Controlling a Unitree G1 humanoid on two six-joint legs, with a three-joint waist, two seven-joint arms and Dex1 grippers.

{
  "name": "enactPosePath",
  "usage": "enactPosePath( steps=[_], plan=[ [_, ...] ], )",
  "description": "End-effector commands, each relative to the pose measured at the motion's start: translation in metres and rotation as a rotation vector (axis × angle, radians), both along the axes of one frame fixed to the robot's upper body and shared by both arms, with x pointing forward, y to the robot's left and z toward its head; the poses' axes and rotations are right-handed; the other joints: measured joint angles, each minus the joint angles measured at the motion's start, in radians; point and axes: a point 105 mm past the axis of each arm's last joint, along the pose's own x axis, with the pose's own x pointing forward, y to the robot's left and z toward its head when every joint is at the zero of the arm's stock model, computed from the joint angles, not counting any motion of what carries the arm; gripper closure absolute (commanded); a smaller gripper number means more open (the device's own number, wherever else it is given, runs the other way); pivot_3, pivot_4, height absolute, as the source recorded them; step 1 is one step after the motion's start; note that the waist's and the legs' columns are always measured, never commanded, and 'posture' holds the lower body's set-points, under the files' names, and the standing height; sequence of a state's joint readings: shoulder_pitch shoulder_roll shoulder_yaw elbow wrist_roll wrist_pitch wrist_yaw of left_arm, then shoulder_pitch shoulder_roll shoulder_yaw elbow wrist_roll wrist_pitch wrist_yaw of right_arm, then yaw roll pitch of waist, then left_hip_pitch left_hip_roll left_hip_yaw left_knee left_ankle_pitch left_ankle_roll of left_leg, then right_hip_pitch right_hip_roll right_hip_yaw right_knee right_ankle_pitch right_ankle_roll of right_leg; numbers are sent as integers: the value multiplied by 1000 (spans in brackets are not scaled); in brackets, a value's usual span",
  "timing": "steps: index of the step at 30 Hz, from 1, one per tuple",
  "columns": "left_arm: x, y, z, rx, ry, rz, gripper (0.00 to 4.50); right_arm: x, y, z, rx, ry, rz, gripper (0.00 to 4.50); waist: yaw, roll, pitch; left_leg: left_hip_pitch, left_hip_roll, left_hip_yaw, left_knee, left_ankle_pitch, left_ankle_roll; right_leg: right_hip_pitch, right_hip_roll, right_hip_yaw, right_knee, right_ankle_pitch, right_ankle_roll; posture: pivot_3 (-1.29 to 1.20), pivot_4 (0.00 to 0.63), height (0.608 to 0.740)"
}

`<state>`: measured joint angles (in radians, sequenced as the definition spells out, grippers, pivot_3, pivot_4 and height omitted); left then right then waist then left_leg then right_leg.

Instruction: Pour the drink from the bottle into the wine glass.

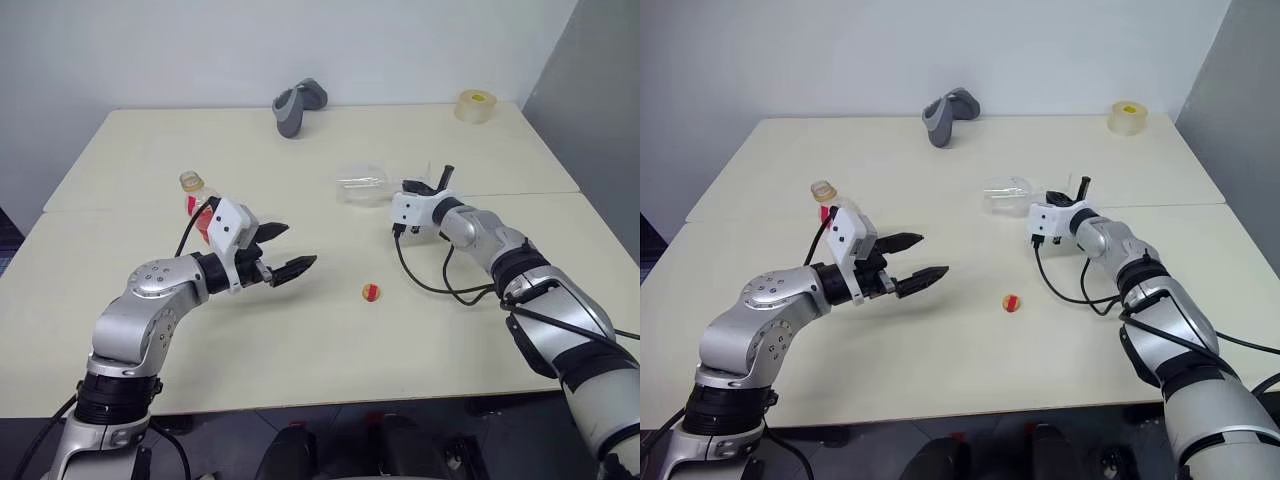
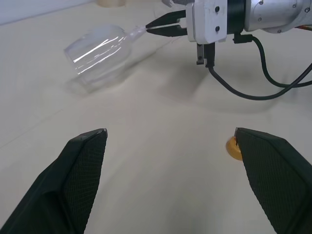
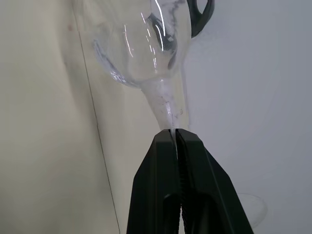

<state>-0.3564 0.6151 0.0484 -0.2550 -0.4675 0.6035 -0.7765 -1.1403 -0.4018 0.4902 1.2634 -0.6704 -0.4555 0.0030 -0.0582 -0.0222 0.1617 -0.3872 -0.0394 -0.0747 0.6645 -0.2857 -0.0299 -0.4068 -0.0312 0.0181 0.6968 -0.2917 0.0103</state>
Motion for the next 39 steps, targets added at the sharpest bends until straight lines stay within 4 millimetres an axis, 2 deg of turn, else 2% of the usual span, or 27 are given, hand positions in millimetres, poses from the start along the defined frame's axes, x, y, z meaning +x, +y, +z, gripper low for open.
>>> enactPosePath(
  steps=[1, 10, 13, 18, 23, 27, 36, 37, 39],
  plan=[
    [0, 2, 16, -4, -61, -3, 0, -3, 2, 10, 27, -24, 49, 4446, 0, 0, 0, 0, 0, 0, 0, 0, 0, 0, 0, 0, 0, 0, 0, 0, 150, 740],
    [-5, 0, 10, -9, -44, -9, 0, -32, -18, -8, 52, 24, 183, 4446, 1, 0, 0, 0, 0, 0, 0, 0, 0, 0, 0, 0, 0, 0, 0, 0, 150, 740],
    [-6, -2, 8, -13, -37, -16, 0, -39, -20, -11, 63, 24, 213, 4446, 1, 0, 0, 0, 0, 0, 0, 0, 0, 0, 0, 0, 0, 0, 0, 0, 150, 740],
    [-5, -3, 8, -11, -34, -26, 0, -44, -15, -9, 82, 18, 260, 4446, 1, 0, 0, 0, 1, 0, 0, 0, 0, 0, 0, 0, 0, 0, 0, 0, 150, 740],
    [-4, -5, 8, -10, -35, -34, 0, -41, -19, -14, 70, 39, 232, 4446, 2, 0, 0, 0, 0, 0, 0, 0, 0, 1, 0, 0, 0, 0, 0, 0, 150, 740],
    [-4, -6, 8, -11, -36, -39, 0, -40, -20, -14, 65, 45, 222, 3460, 2, 0, 0, 0, 0, 0, 0, 0, 0, 1, 0, 0, 0, 0, 0, 0, 150, 740],
    [0, -5, 8, -13, -38, -35, 0, -40, -33, -18, -9, 49, 127, 173, 5, 0, 0, 0, 0, 0, 0, 0, 0, 1, 0, 0, 0, 0, 0, 0, 150, 740],
    [1, -6, 8, -14, -37, -34, 0, -40, -31, -17, -24, 46, 122, 25, 5, 0, 0, 0, 0, 0, 0, 0, 0, 1, 0, 0, 0, 0, 0, 0, 150, 740],
    [3, -6, 8, -16, -38, -33, 0, -40, -19, -10, -69, 32, 122, 25, 3, 0, 0, 0, 0, 0, 0, 0, 0, 1, 0, 0, 0, 0, 0, 0, 150, 740]
  ],
)
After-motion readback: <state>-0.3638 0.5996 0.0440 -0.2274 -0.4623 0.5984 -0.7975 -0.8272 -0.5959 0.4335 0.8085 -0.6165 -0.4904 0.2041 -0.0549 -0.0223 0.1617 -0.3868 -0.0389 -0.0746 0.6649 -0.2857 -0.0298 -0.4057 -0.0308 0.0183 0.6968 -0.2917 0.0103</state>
